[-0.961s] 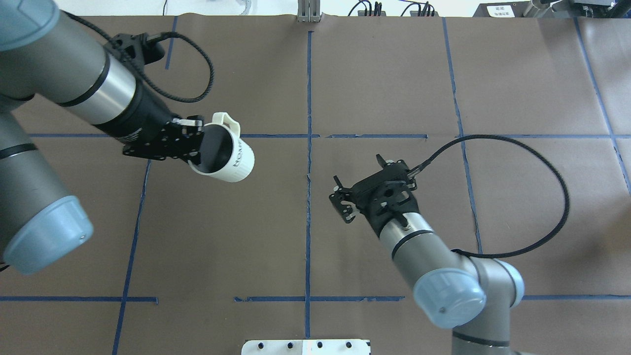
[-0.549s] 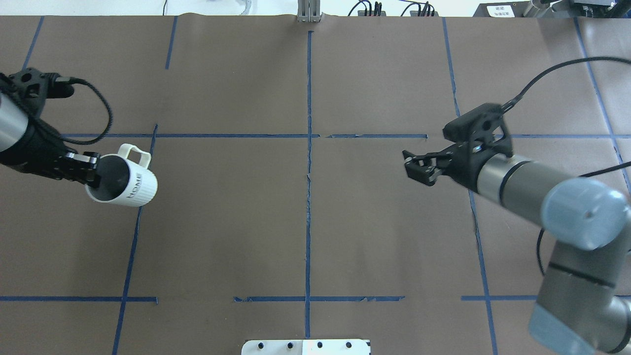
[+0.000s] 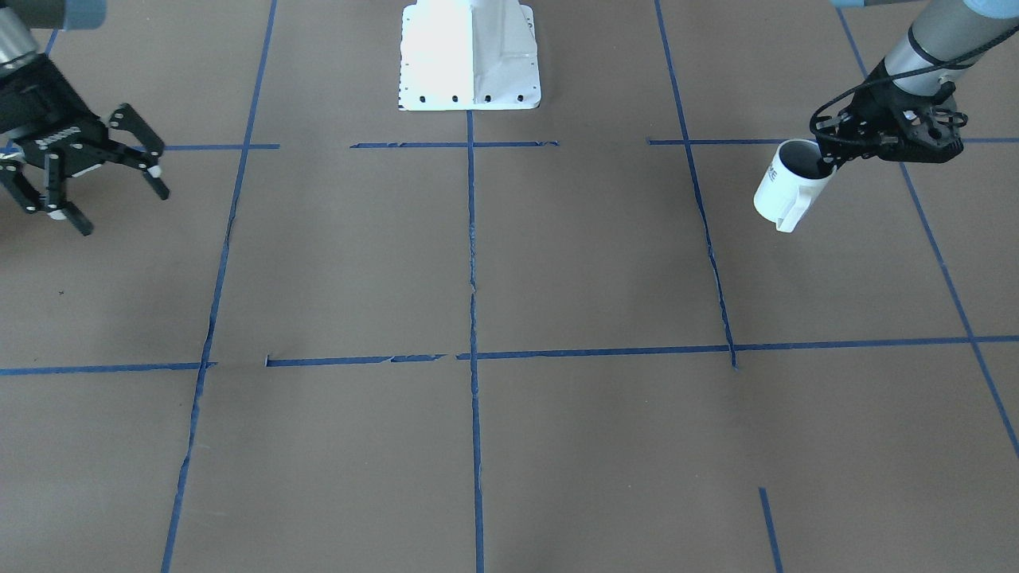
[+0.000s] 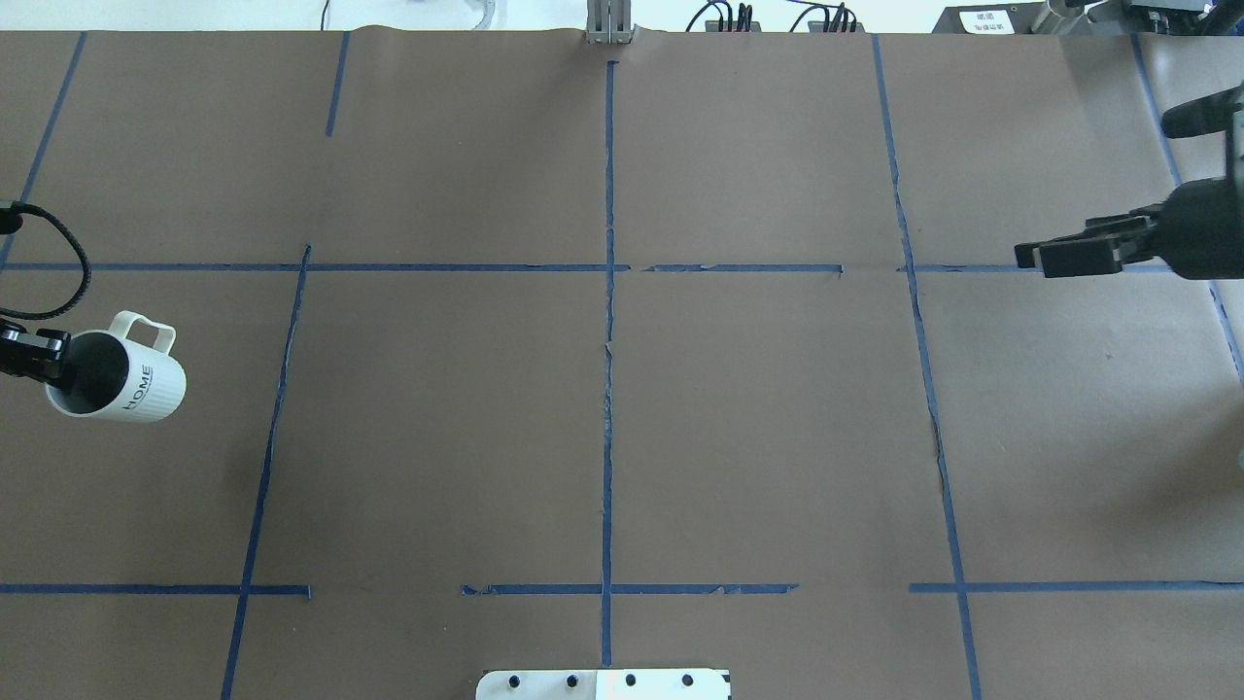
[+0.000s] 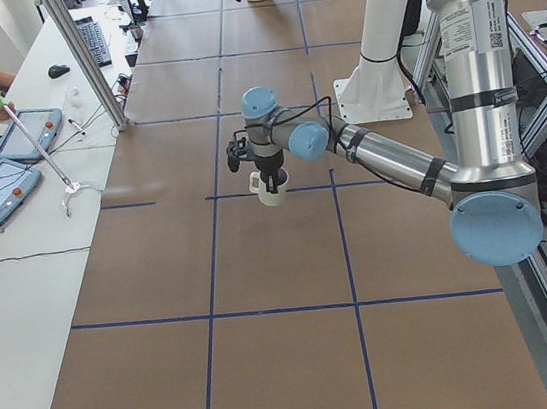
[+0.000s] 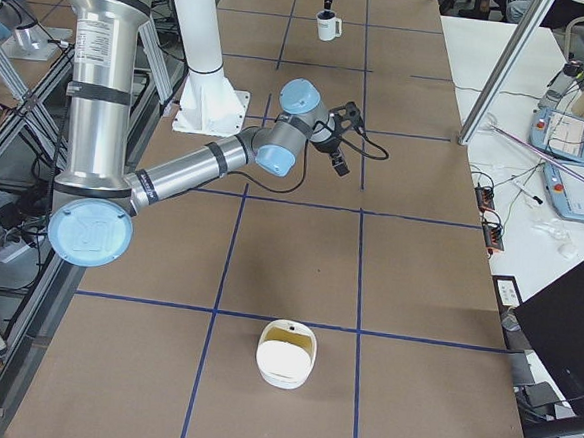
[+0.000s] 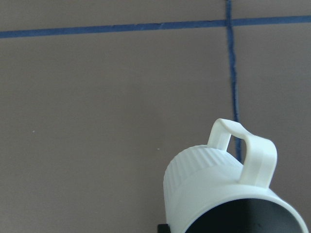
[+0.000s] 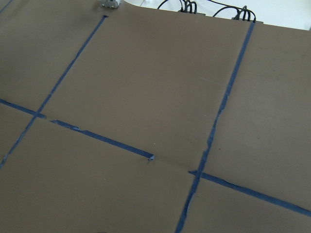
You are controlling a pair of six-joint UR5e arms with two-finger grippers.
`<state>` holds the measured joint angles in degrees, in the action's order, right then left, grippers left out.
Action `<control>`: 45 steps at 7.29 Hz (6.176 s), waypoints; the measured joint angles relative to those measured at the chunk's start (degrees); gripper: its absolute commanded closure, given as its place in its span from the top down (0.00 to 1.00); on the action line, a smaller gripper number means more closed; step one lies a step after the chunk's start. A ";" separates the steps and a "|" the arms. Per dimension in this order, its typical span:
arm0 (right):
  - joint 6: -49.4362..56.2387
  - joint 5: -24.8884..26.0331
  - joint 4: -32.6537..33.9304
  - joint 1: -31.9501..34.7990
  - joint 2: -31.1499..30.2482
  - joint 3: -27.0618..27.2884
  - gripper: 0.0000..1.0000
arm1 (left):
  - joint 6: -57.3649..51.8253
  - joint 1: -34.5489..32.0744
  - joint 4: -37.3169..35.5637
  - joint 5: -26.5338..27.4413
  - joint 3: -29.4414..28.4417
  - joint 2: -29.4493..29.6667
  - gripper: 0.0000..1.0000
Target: Left arm hands cup to right arm to dump lemon
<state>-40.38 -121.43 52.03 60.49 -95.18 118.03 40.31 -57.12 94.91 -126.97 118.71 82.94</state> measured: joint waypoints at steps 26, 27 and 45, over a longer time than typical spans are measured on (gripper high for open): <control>41.90 -16.10 49.01 33.01 -13.74 -1.92 1.00 | -45.07 -34.51 -14.49 -10.61 -8.56 -4.05 1.00; 41.94 -16.06 49.23 32.94 -14.25 -2.11 1.00 | -44.78 -36.42 -14.63 -10.63 -6.99 -5.87 1.00; 42.57 -13.70 42.84 30.35 -15.47 -2.93 1.00 | -38.46 -31.16 -14.33 -11.16 -6.83 -8.82 1.00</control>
<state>2.18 -135.13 94.87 90.83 -110.64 115.10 1.85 -88.28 80.58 -138.13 111.88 74.13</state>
